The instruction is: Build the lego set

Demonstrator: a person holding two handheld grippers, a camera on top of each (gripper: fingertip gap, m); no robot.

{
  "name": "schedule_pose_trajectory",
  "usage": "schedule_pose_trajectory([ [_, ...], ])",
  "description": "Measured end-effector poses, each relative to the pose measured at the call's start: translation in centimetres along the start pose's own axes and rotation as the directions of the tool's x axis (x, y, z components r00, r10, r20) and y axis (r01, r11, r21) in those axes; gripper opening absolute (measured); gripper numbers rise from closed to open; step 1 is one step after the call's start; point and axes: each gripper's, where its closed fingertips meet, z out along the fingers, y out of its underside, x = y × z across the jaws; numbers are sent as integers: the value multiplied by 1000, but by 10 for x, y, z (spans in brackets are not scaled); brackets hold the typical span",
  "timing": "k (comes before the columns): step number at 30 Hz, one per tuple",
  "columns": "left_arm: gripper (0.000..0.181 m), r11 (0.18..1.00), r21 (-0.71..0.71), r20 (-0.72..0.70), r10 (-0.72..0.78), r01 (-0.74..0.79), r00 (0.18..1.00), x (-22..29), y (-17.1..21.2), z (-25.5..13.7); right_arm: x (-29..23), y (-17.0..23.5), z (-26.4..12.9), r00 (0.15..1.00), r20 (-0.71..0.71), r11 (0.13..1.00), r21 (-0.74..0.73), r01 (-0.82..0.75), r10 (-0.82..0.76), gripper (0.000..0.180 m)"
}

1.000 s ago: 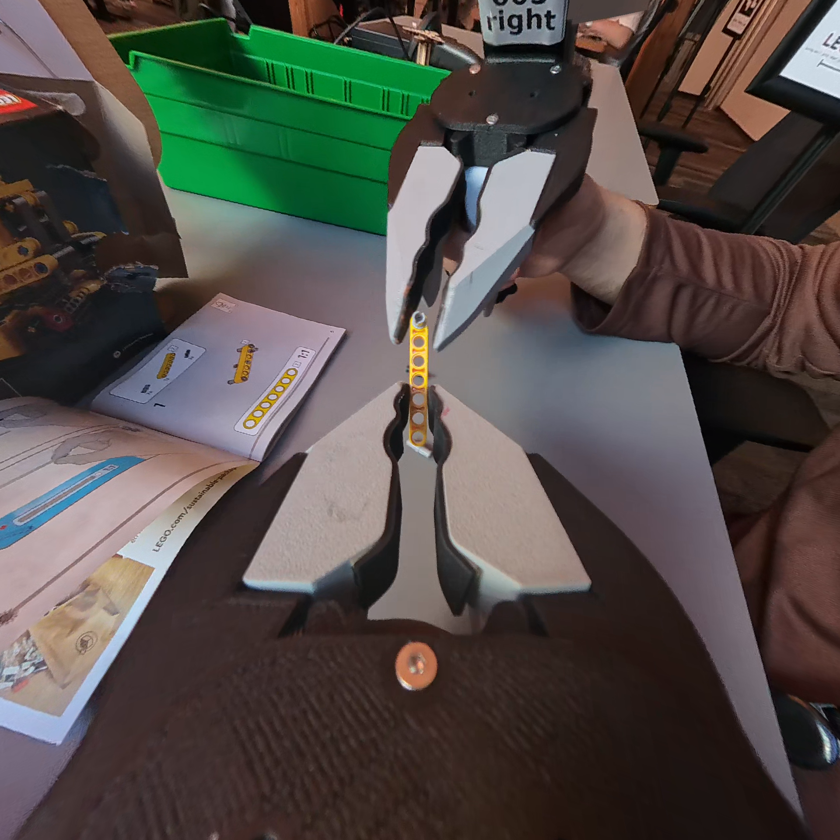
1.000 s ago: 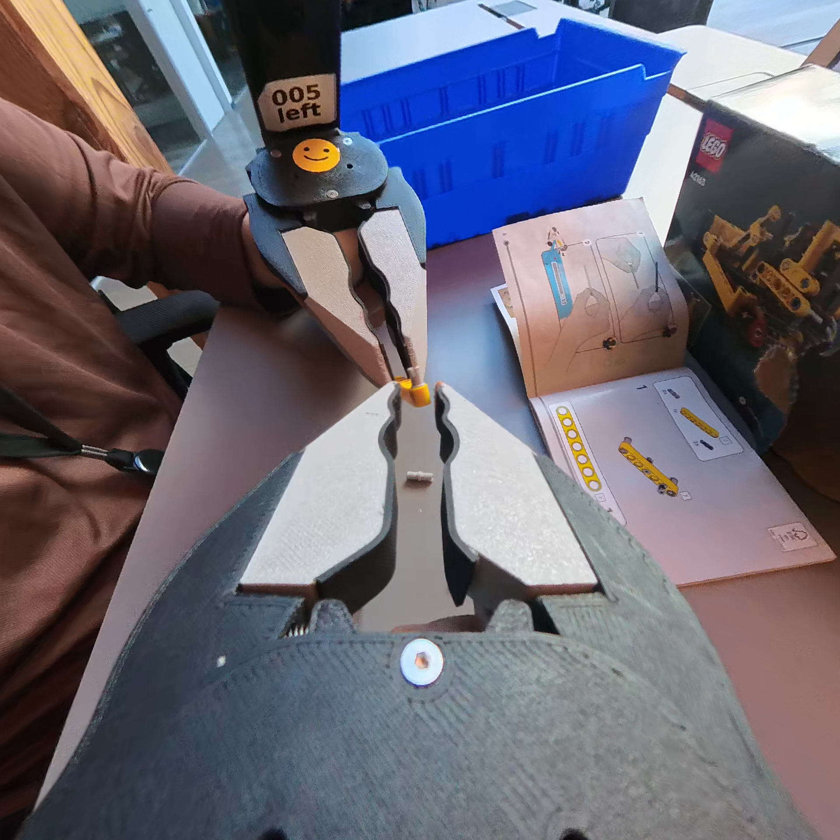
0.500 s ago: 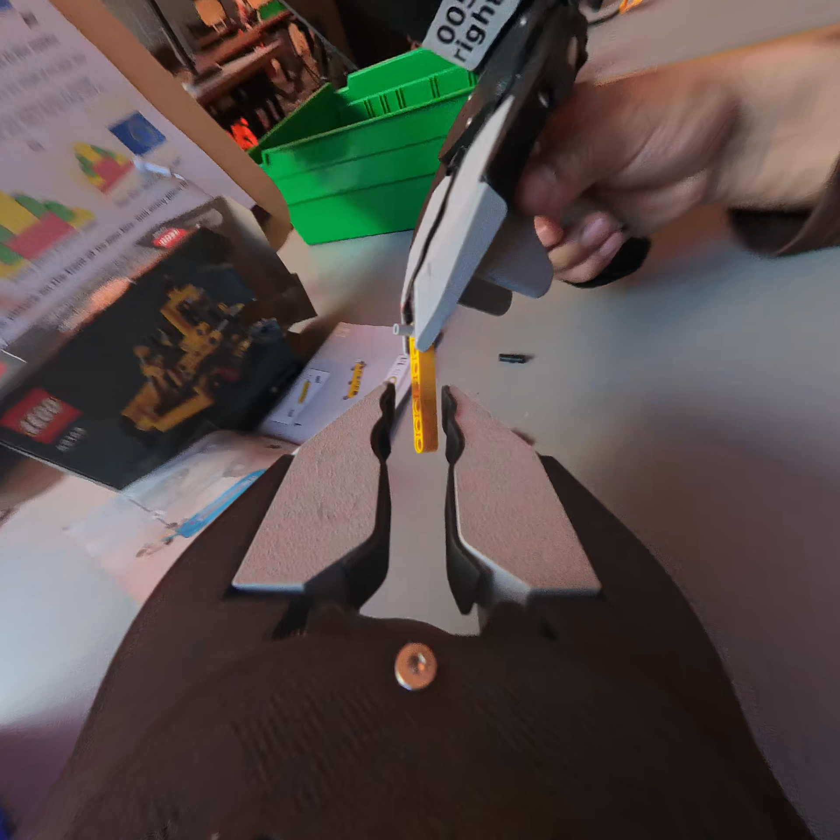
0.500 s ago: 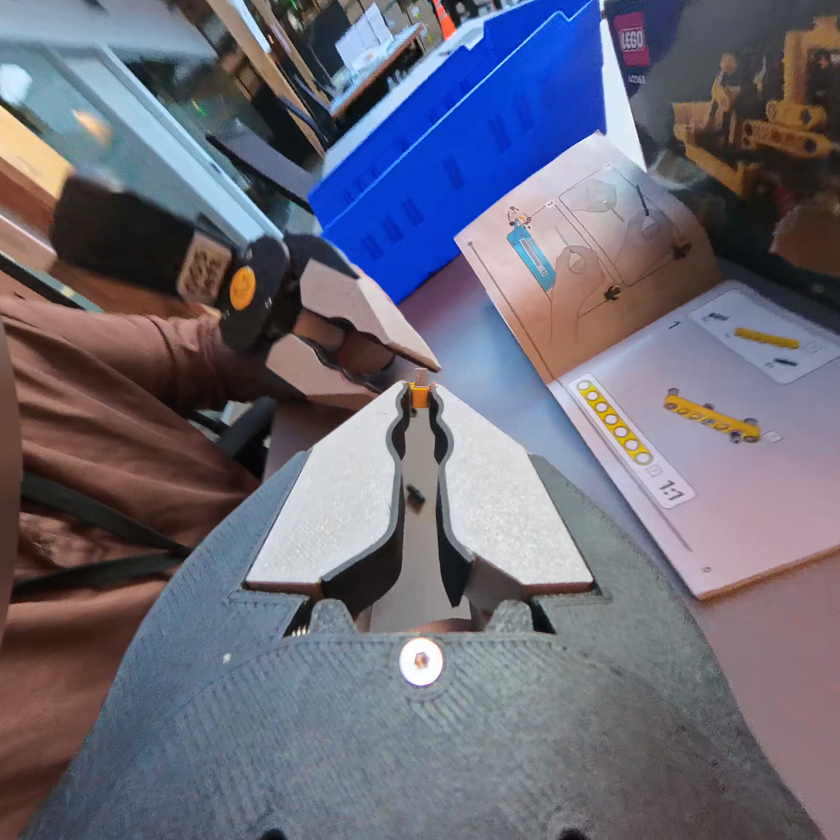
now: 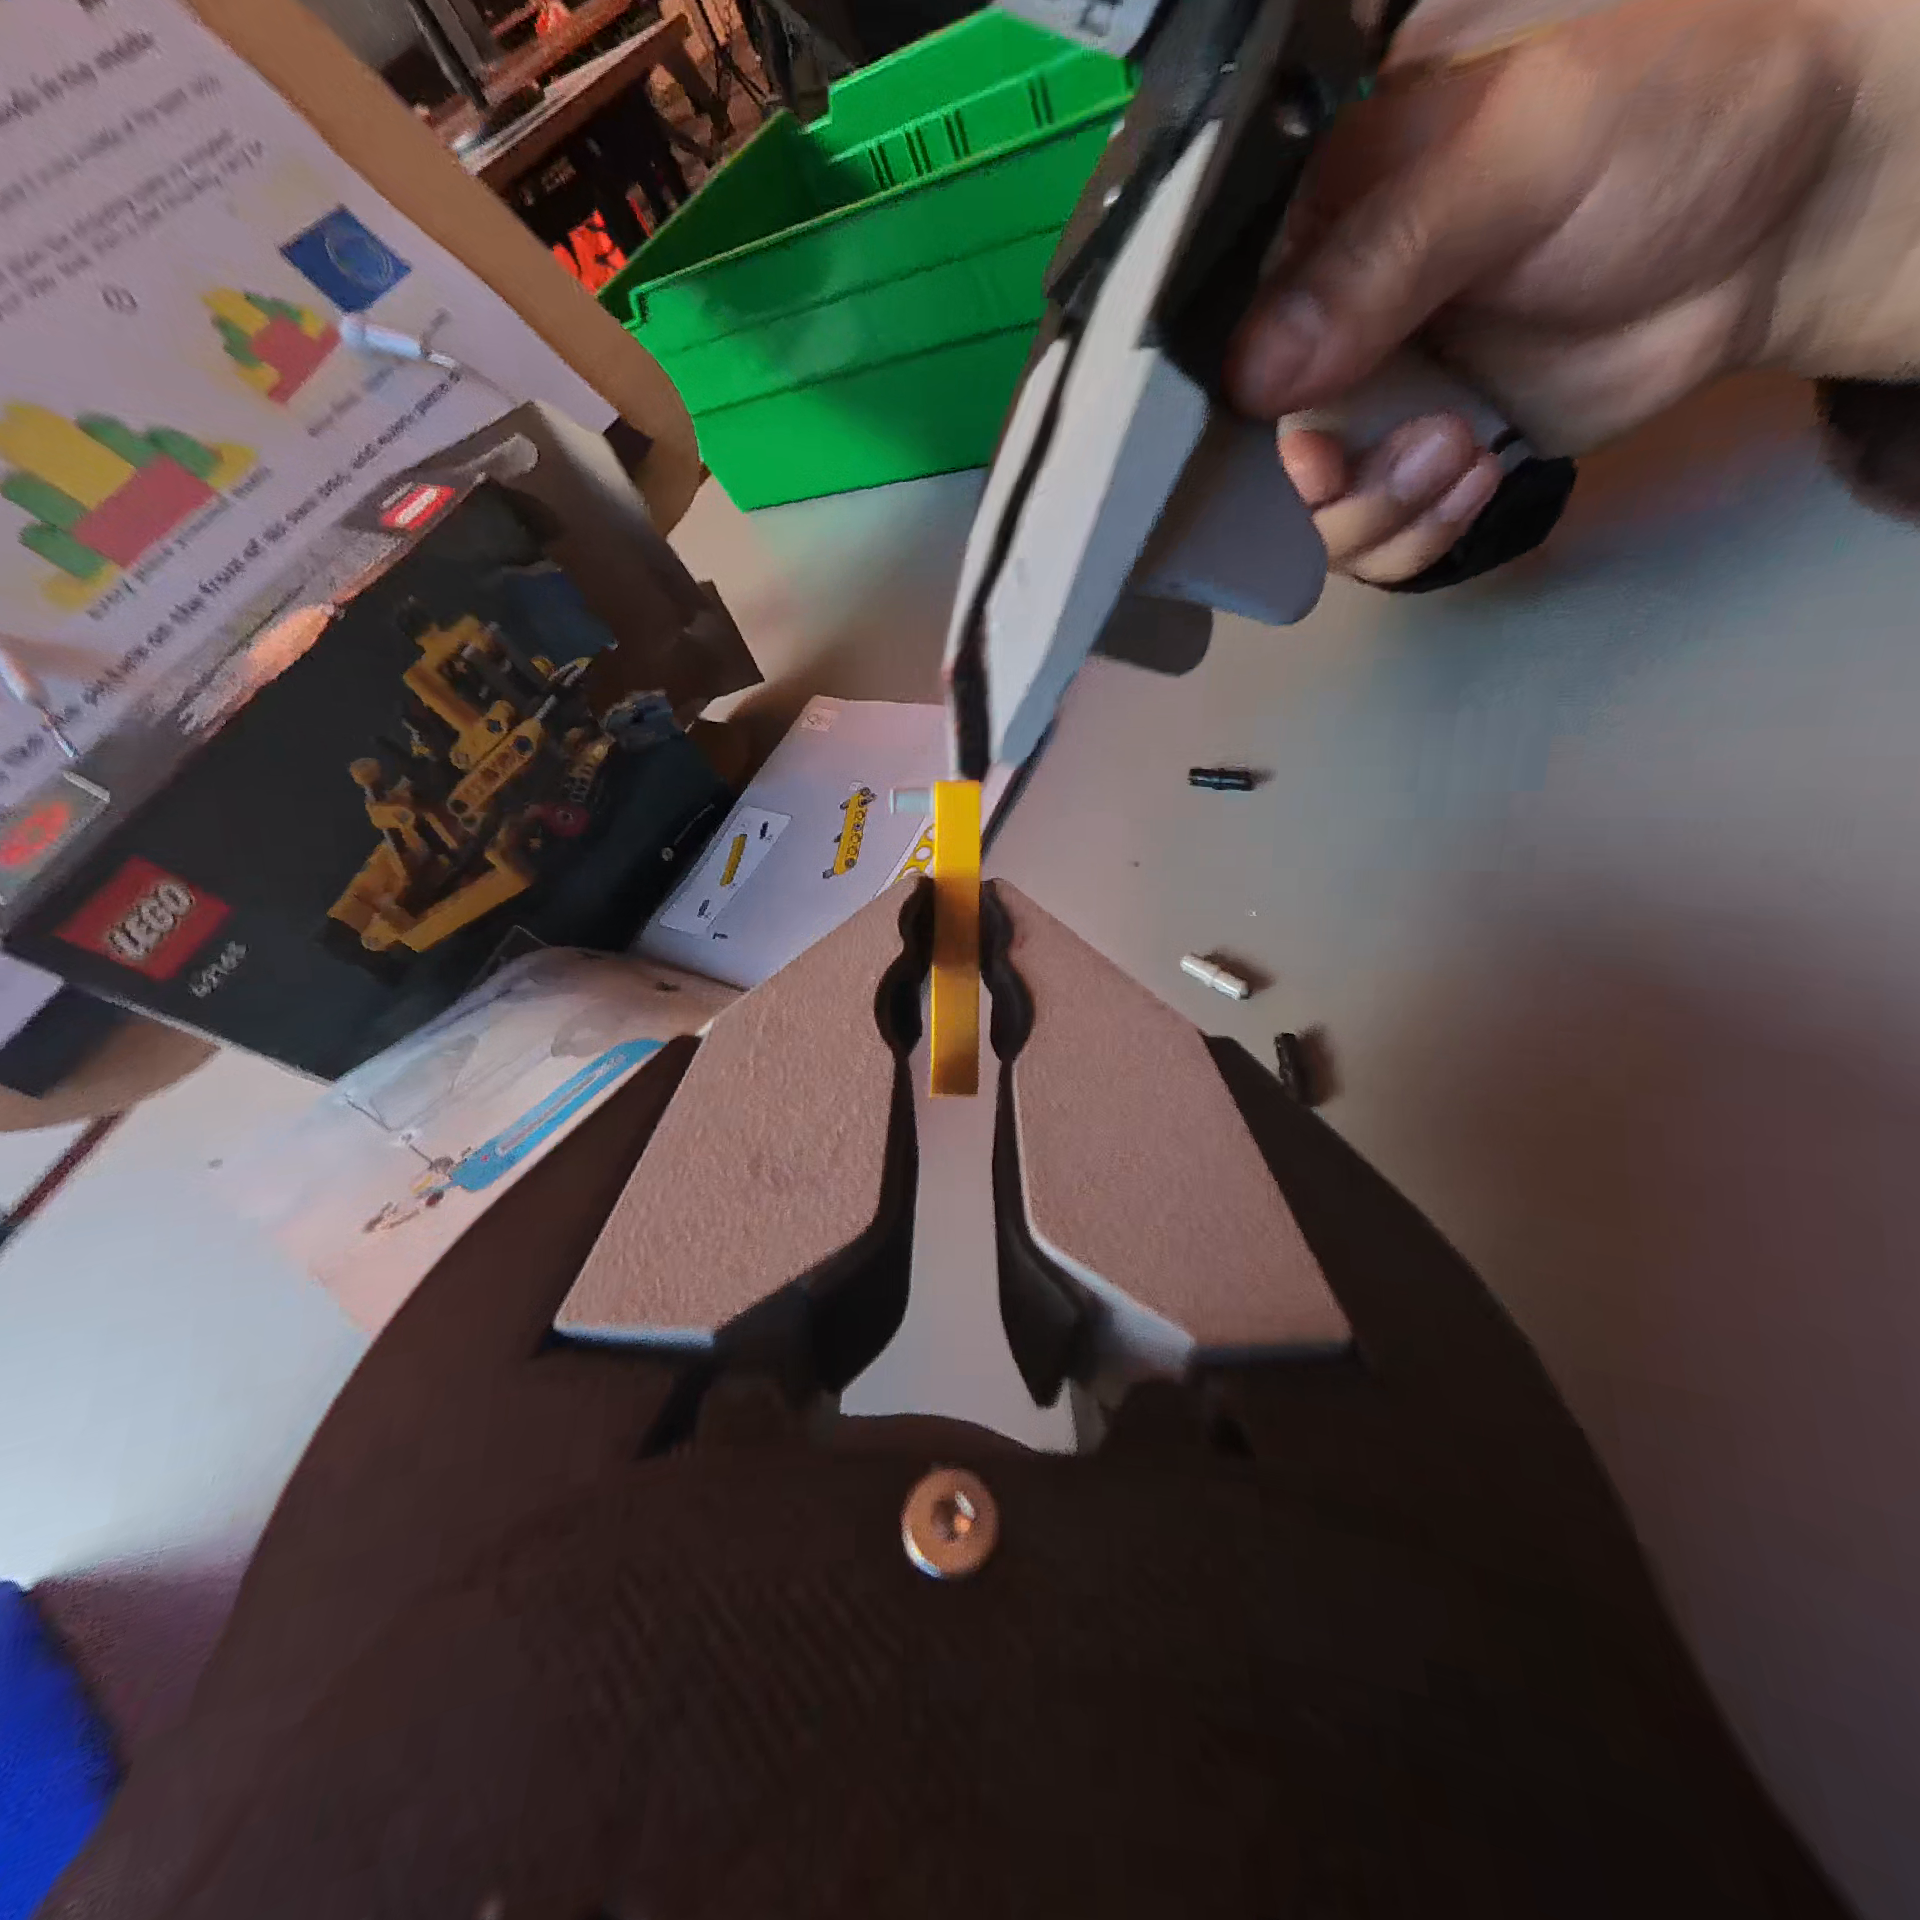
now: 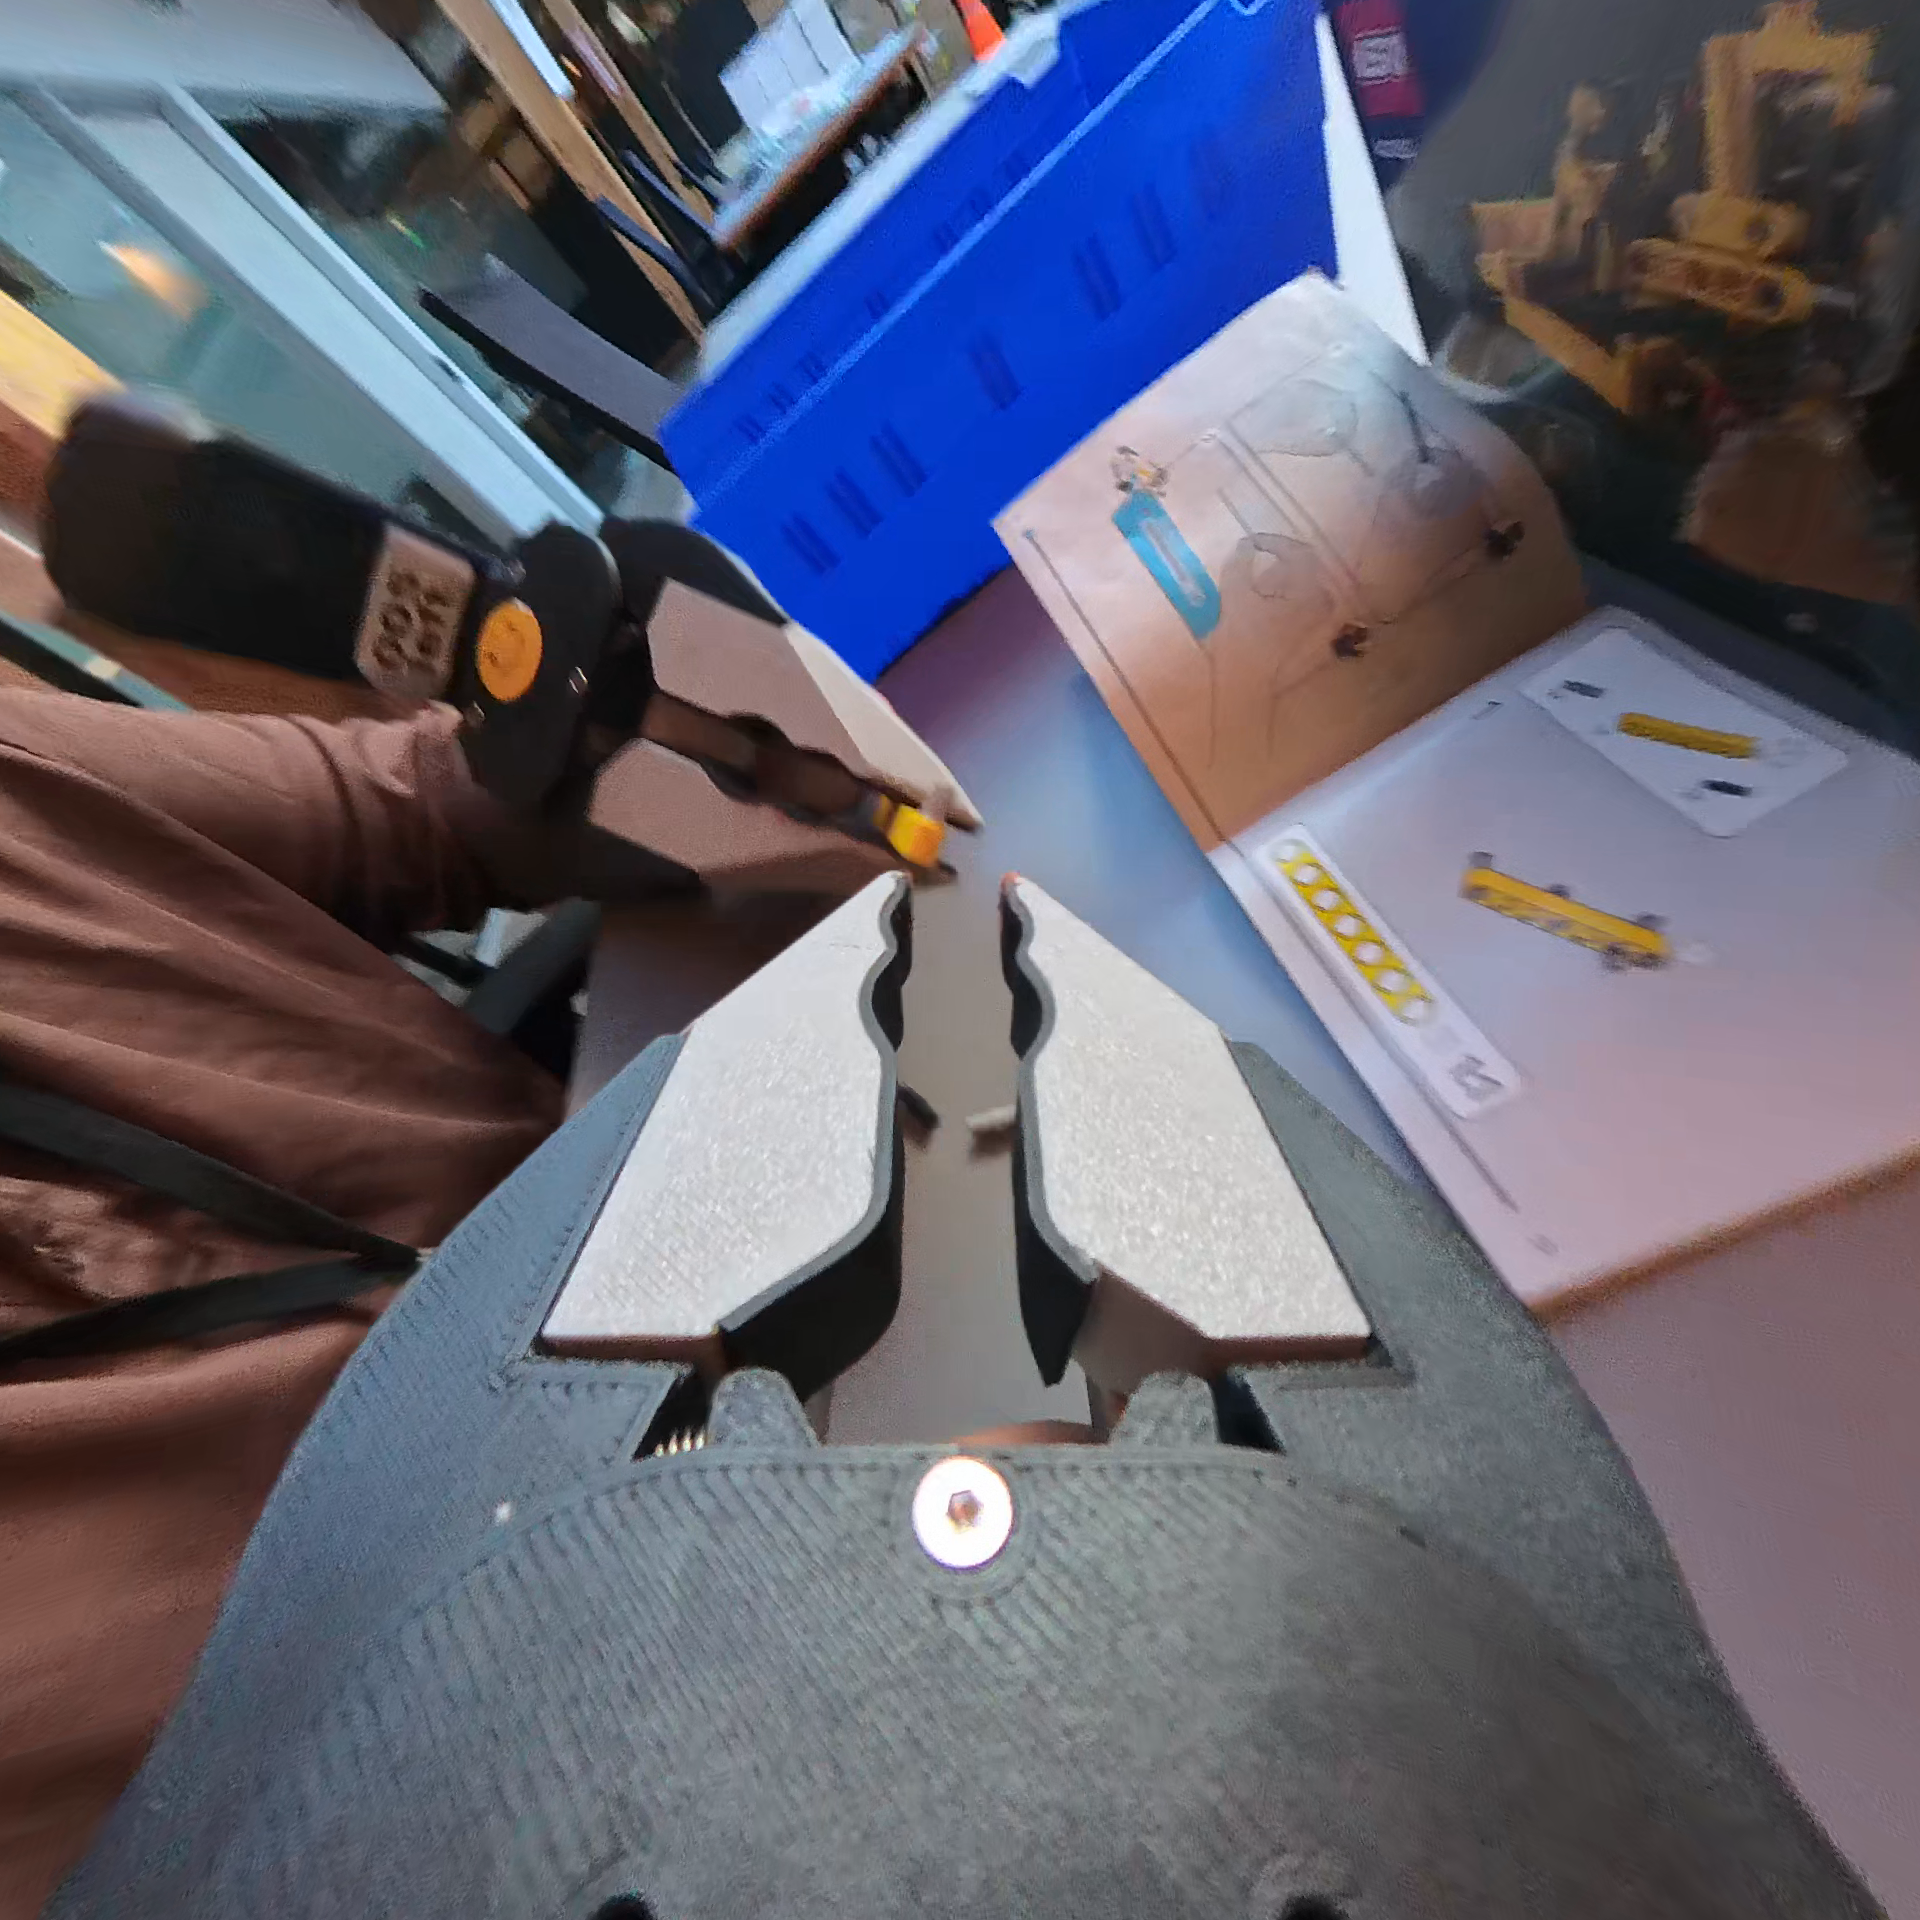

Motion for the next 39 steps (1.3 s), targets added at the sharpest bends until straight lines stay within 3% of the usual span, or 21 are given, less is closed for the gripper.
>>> schedule_pose_trajectory([
  [1, 5, 999, 1, -1, -34, 34, 999, -4, 1, -1, 5, 2, -6, 999, -40, 999, -22, 29, -30, 14],
  [7, 5, 982, -5, -5, -190, 190, 982, -19, 10, 0, 31, 30, -37, 943, -276, 957, -268, 110, -186, 12],
  [11, 5, 971, -15, -12, -237, 237, 971, -23, 13, 1, 39, 73, -44, 910, -293, 857, -503, 114, -293, 4],
  [16, 6, 974, -21, -16, -228, 227, 974, -20, 14, 3, 23, 62, -45, 939, -227, 890, -435, 140, -259, 3],
  [22, 5, 976, -32, -42, -216, 215, 975, -13, 15, 5, 29, 86, -45, 935, -235, 833, -544, 101, -267, 6],
  [39, 5, 979, -42, -65, -203, 201, 977, -7, 14, 6, 45, 76, -39, 843, -339, 805, -569, 169, -417, 8],
])
